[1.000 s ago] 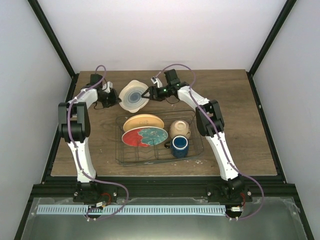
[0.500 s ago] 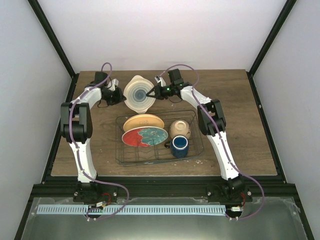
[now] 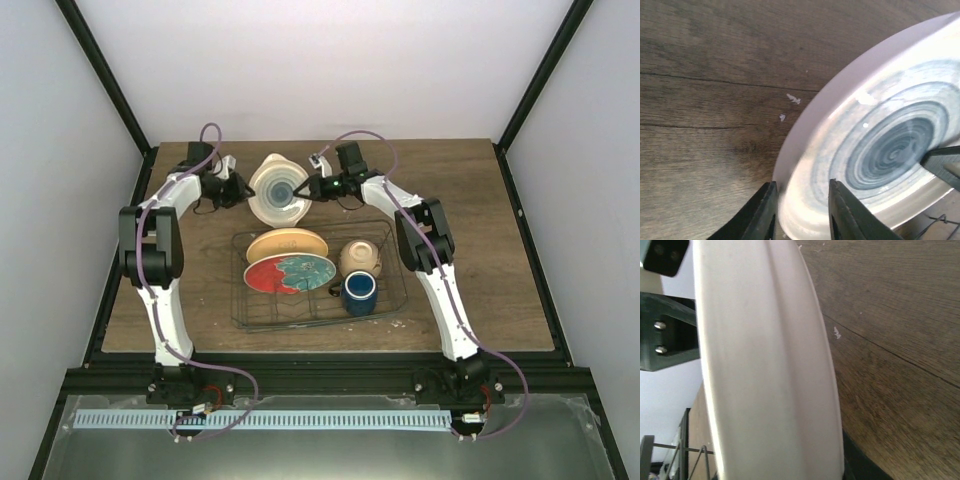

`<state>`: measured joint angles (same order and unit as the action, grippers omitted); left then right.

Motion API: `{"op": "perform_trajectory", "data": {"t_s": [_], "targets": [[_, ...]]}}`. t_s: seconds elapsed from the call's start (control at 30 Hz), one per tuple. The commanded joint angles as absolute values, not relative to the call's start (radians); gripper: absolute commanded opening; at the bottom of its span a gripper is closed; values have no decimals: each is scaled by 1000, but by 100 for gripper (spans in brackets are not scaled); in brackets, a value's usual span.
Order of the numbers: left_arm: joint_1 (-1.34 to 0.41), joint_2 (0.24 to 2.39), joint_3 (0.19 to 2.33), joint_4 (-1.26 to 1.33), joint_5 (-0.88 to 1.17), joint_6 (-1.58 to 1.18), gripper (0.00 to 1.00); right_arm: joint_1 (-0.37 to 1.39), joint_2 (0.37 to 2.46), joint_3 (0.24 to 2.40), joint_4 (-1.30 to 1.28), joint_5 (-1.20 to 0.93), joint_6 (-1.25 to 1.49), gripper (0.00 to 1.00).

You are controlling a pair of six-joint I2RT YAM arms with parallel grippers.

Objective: Load the mixed dishes into the dish rack

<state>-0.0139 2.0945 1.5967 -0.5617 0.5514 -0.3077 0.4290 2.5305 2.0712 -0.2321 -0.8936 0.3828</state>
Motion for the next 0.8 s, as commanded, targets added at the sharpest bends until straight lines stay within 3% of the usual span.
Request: {"op": "perform_trajectory", "data": {"t_s": [0.0, 0.13, 0.3, 0.53, 0.77], "targets": [[-17, 2034, 1617, -544, 576, -300, 33, 428, 2393, 2088, -164, -887, 327, 1], [-2, 2025, 1619, -573, 542, -282, 41, 413, 2340, 2067, -174, -837, 284, 1], [64, 1987, 1590, -564, 516, -292, 60, 400, 2230, 2026, -224, -747, 189, 1], [109, 1965, 1595, -604, 465, -264, 64, 400, 2026, 1963, -287, -628, 2, 1], [109, 1975, 1596, -601, 462, -274, 64, 402, 1768, 1800, -308, -739, -144, 1]]}}
